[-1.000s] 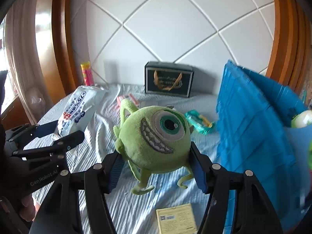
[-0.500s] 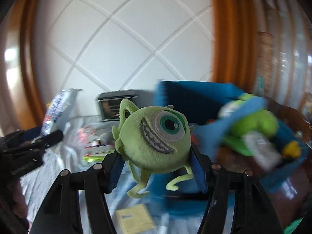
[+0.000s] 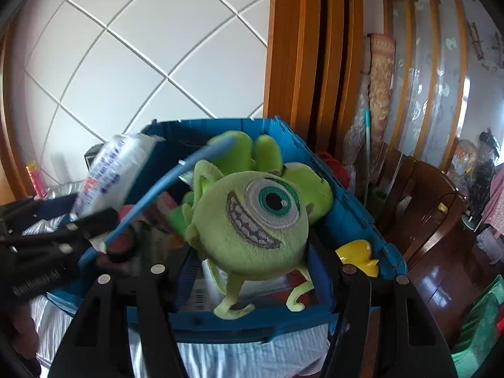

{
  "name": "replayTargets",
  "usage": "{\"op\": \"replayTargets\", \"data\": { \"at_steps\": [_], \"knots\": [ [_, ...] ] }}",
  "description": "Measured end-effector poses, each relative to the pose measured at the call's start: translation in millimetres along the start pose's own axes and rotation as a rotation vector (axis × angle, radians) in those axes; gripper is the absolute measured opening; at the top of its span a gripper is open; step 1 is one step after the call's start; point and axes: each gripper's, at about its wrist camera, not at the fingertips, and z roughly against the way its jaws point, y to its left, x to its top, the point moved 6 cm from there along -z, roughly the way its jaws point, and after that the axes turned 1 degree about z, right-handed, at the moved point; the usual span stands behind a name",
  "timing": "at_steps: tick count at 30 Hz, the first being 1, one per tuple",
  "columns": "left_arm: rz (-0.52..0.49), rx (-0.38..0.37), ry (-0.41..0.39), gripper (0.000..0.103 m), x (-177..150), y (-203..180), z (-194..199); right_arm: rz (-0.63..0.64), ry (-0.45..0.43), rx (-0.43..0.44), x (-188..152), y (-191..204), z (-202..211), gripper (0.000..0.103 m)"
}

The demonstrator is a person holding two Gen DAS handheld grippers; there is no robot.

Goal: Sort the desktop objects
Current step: 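Carry the wipe packet and plush toy into the blue crate and release both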

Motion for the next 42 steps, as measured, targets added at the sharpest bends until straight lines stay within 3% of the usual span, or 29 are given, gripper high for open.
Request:
{"op": "replayTargets", "data": {
  "at_steps": [4, 9, 14, 18, 22, 27, 38, 42],
  "knots": [
    [0.002, 0.046, 0.066, 0.057, -3.0, -11.5, -26.7, 0.008, 0.036, 0.036, -5.3, -23.7, -23.0, 0.061],
    [0.027, 0.096, 0.147, 0.057, -14.3, -7.2, -49.4, 0.054, 0.131, 0.089, -16.0, -20.5, -60.4, 0.061],
    [0.034, 0.100, 0.152, 0.061, -17.8, -5.3, -45.8, 0.064, 0.151, 0.117, -21.4, -21.1, -71.5, 0.061],
    [0.045, 0.087, 0.146, 0.068, -18.5, -6.9, -38.4, 0.070, 0.131, 0.114, -21.2, -20.2, -62.0, 0.061],
    [0.030, 0.084, 0.109, 0.083, -19.1, -11.6, -25.5, 0.057, 0.102, 0.095, -16.9, -25.2, -44.3, 0.061],
    [0.026, 0.085, 0.068, 0.085, -16.0, -11.9, -6.7, 0.042, 0.067, 0.075, -11.7, -31.1, -22.4, 0.076],
    [0.037, 0.088, 0.031, 0.085, -22.3, -8.4, 28.1, 0.024, 0.021, 0.051, -12.1, -38.6, 15.4, 0.077],
    [0.043, 0.083, 0.005, 0.085, -24.3, -6.3, 45.4, 0.027, 0.010, 0.050, -11.7, -34.3, 27.0, 0.086]
  ]
}}
